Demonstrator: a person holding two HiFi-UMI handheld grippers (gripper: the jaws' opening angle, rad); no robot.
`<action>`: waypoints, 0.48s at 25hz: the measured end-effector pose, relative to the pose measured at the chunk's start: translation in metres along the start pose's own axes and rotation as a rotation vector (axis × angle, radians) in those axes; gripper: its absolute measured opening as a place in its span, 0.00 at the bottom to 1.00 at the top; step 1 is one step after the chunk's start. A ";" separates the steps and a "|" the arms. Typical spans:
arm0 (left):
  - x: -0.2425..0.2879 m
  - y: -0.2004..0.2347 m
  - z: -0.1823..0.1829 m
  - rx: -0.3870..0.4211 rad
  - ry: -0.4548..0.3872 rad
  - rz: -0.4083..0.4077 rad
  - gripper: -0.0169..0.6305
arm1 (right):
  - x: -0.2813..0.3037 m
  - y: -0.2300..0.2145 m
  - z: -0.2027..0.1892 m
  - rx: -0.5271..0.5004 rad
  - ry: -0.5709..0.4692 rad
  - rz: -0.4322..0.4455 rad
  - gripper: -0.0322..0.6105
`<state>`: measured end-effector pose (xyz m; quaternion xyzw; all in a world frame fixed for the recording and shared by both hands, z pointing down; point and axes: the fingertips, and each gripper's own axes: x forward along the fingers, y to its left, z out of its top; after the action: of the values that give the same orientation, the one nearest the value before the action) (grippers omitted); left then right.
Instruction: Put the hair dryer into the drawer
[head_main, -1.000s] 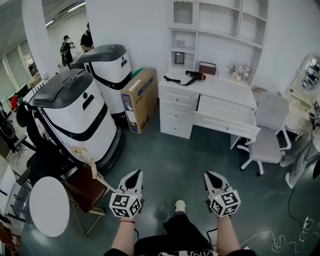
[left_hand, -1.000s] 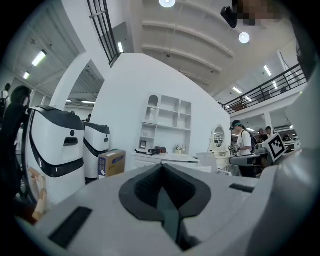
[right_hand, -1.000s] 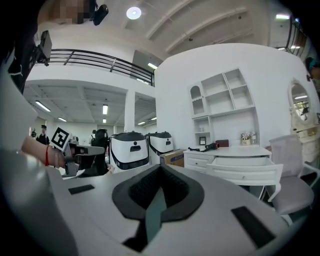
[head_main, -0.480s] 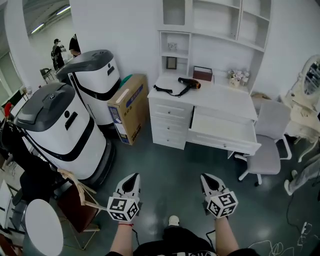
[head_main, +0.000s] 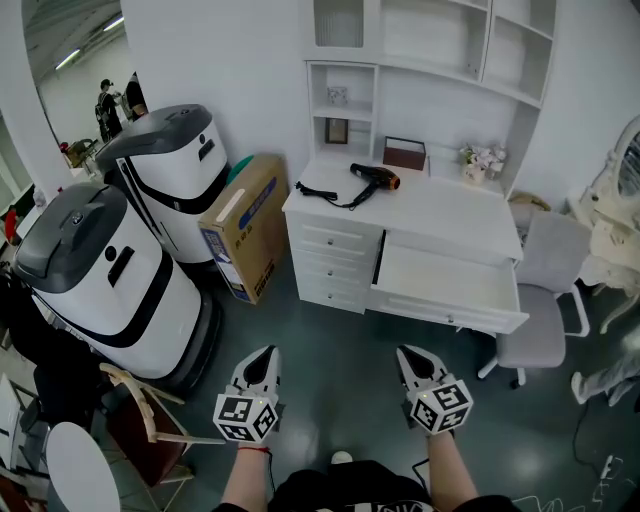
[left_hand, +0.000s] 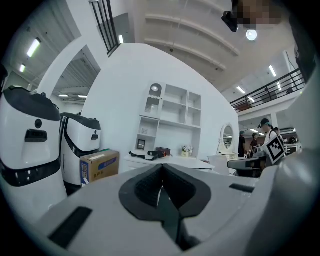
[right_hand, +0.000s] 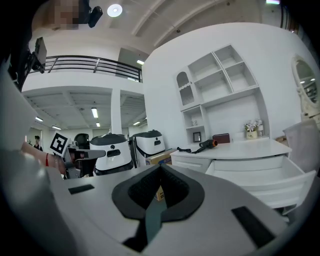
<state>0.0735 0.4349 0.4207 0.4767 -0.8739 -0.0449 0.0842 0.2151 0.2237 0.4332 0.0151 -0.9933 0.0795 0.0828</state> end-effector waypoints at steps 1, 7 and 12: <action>0.007 0.000 -0.001 0.000 0.003 -0.002 0.03 | 0.004 -0.005 0.001 0.003 0.002 0.000 0.06; 0.038 0.012 -0.001 -0.032 0.011 0.001 0.03 | 0.025 -0.026 0.002 0.016 0.014 -0.007 0.06; 0.072 0.030 0.000 -0.032 0.018 -0.006 0.03 | 0.054 -0.044 0.007 0.029 0.009 -0.023 0.06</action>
<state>0.0109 0.3903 0.4333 0.4783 -0.8708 -0.0549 0.0994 0.1622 0.1781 0.4419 0.0276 -0.9914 0.0930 0.0881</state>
